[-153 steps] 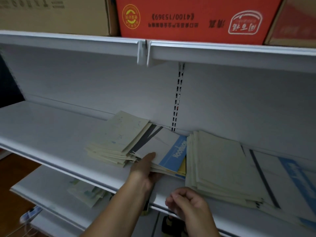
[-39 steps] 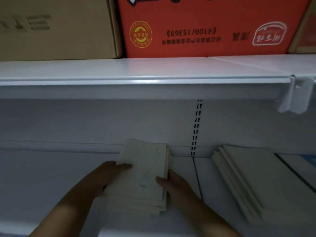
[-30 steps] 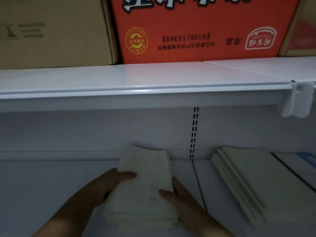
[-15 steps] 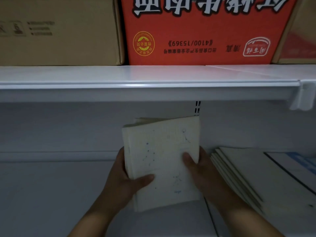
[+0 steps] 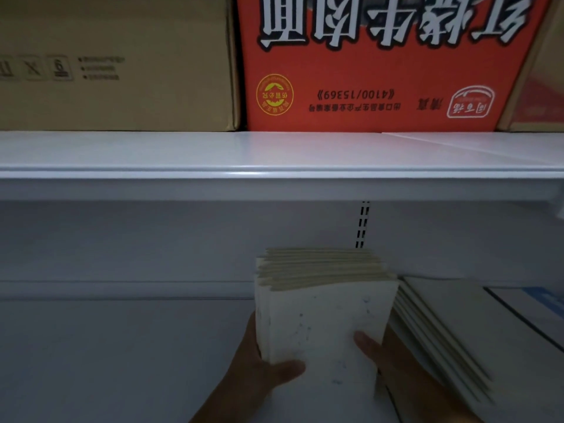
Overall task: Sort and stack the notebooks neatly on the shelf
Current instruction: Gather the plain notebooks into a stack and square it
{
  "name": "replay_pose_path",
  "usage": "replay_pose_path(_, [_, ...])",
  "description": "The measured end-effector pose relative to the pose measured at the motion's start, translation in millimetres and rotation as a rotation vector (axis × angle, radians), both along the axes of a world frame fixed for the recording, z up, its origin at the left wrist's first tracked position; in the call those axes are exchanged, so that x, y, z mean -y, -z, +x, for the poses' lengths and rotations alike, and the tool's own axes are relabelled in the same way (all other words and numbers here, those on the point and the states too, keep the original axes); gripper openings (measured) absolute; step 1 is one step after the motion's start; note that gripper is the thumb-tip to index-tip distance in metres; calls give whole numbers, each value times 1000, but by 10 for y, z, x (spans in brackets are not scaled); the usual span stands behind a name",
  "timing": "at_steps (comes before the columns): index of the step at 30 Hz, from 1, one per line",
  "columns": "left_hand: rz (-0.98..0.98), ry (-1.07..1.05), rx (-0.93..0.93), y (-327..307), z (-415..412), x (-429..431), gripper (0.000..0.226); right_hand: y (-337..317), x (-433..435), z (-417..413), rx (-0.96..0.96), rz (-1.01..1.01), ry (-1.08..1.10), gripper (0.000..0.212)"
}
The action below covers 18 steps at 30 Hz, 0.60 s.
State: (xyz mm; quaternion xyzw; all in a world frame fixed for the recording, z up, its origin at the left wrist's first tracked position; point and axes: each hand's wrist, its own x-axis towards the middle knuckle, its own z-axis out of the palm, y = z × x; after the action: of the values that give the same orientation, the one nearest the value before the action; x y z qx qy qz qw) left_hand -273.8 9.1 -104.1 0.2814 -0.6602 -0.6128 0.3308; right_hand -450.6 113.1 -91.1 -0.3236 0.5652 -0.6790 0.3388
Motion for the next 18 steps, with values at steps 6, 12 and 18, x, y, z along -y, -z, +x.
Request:
replay_pose_path(6, [43,113,-63,-91,21,2,95,-32,50,20,-54,-4,25,107])
replay_pose_path(12, [-12,67,-80,-175,-41,-22,95,-28,79,-14,-11,-77,26,110])
replay_pose_path(18, [-62,177,125,-173,61,156,85,149,-12,-119,-297,97,-83,90])
